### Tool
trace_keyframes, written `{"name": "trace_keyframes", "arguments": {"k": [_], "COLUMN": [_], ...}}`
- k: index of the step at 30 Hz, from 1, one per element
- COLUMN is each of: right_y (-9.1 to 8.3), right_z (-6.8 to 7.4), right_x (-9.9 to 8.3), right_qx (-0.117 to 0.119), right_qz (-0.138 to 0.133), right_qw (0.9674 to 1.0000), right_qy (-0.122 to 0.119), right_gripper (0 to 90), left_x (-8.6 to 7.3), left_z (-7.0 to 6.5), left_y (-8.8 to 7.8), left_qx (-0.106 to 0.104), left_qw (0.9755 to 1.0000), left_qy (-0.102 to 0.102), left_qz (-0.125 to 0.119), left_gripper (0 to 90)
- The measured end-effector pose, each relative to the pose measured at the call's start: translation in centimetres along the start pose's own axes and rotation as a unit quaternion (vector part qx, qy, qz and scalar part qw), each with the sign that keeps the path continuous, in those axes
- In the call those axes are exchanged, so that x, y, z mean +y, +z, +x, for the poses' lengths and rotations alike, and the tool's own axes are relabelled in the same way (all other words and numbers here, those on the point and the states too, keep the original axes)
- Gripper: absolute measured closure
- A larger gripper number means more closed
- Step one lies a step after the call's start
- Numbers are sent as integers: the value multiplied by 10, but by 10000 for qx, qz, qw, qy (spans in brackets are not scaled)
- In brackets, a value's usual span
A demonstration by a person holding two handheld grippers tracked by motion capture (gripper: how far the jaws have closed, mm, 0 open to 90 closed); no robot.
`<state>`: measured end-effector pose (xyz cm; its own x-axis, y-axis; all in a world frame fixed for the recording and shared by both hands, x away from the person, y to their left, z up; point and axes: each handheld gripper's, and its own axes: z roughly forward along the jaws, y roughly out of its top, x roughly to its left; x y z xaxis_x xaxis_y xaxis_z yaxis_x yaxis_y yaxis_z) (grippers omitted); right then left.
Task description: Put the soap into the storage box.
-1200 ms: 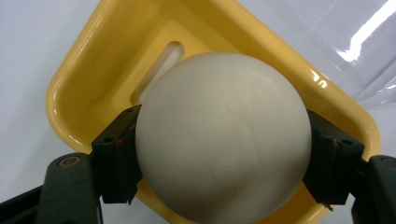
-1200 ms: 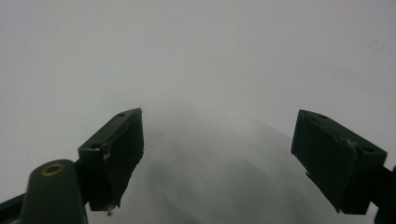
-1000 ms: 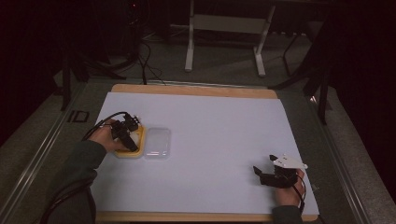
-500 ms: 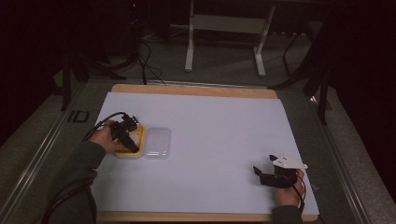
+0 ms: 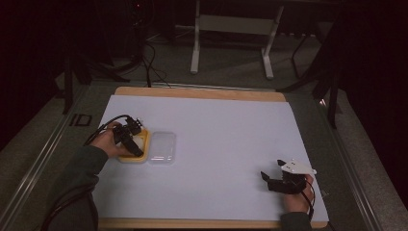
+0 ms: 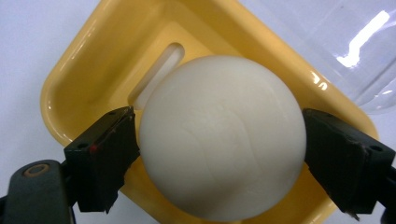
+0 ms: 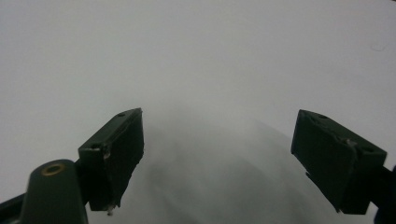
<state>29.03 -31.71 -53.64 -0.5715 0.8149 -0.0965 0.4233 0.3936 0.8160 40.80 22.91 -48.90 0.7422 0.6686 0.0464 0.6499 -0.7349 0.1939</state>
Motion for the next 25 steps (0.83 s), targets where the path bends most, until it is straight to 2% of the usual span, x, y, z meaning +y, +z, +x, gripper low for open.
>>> {"name": "trace_keyframes", "arguments": {"k": [6, 13, 20, 24, 25], "right_y": [0, 0, 0, 0, 0], "right_z": [0, 0, 0, -1, -1], "right_x": [0, 0, 0, 0, 0], "right_qx": [1, -3, 2, 22, 32], "right_qz": [7, 4, 11, 17, 24], "right_qw": [10000, 10000, 10000, 10000, 10000], "right_qy": [-3, 1, 6, 34, 46], "right_gripper": [171, 171, 171, 171, 171], "left_x": [-1, -2, 2, 1, 1], "left_z": [-1, -4, -14, -22, -22], "left_y": [-10, -32, -39, -43, -43], "left_qx": [74, 63, 85, -17, -17], "left_qw": [9999, 9981, 9976, 9950, 9950], "left_qy": [66, 71, 258, 273, 273], "left_qz": [-106, -606, -644, -957, -957], "left_gripper": [129, 151, 171, 198, 199]}}
